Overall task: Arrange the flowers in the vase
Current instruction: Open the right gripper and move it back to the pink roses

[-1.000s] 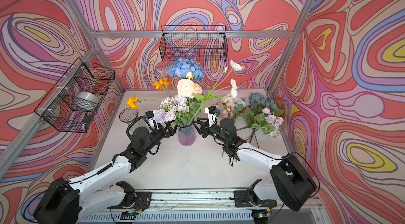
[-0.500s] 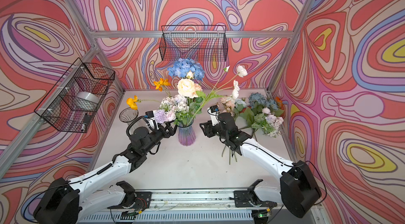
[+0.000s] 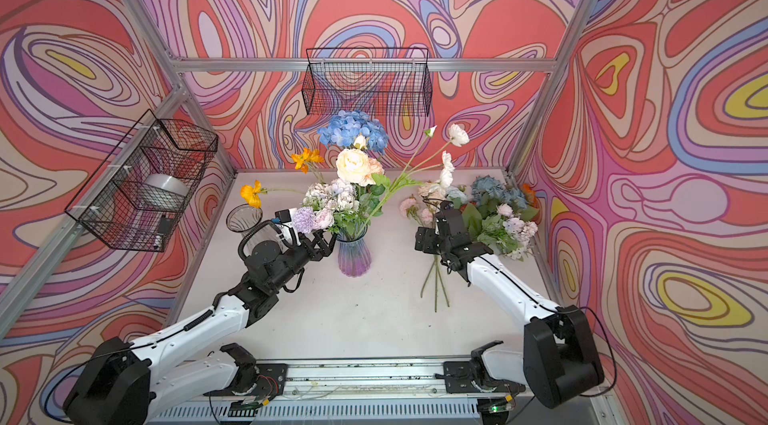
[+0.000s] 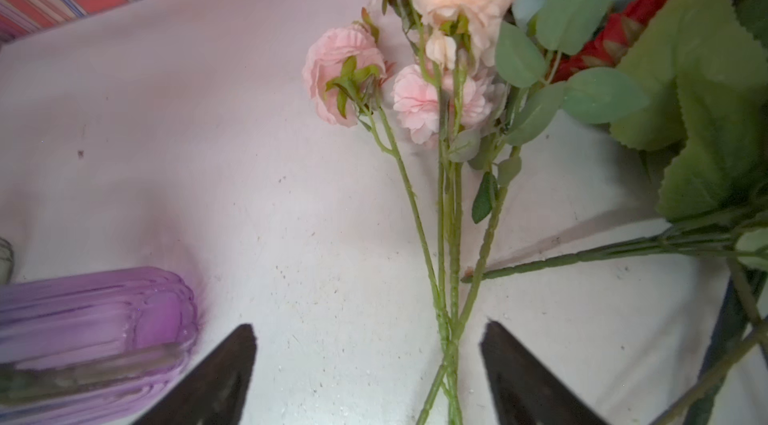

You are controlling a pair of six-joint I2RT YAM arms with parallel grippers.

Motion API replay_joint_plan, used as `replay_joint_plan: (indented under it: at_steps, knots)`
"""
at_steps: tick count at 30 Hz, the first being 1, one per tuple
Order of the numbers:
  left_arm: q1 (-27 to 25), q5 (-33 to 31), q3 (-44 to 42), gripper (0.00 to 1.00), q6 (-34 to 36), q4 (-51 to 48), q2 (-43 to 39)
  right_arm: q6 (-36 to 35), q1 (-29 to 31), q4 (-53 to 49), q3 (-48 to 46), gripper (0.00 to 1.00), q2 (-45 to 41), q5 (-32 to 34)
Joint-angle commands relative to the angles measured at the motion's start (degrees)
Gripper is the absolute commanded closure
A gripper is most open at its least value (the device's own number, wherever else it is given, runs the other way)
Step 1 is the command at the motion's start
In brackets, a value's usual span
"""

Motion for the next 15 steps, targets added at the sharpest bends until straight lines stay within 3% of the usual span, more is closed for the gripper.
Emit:
replay_joint_plan:
  at_steps: [1, 5, 7, 9, 10, 15]
  knots:
    - [-0.16, -0.17, -0.57, 0.11, 0.6, 2.23, -0.59, -0.88, 0.04, 0.02, 1.88, 0.02, 2.59, 0.5]
    - [-0.16, 0.07, -0.57, 0.11, 0.43, 2.61, -0.17, -5.07, 0.04, 0.61, 5.92, 0.04, 7.14, -3.83]
    - [-0.16, 0.0, -0.51, 0.11, 0.42, 2.61, -0.22, -7.09, 0.04, -1.47, 9.42, 0.18, 10.76, -6.02]
    - [-0.16, -0.01, -0.24, 0.11, 0.51, 2.39, -0.21, -8.74, 0.04, -5.83, 13.68, 0.43, 15.17, -5.94]
    - [-0.16, -0.05, -0.28, 0.11, 0.6, 2.27, -0.32, -9.19, 0.07, -7.61, 15.33, 0.5, 17.12, -5.14]
    - [-0.16, -0.35, -0.25, 0.11, 0.69, 2.07, -0.21, -10.47, 0.12, -14.41, 21.7, 0.57, 25.43, 0.88]
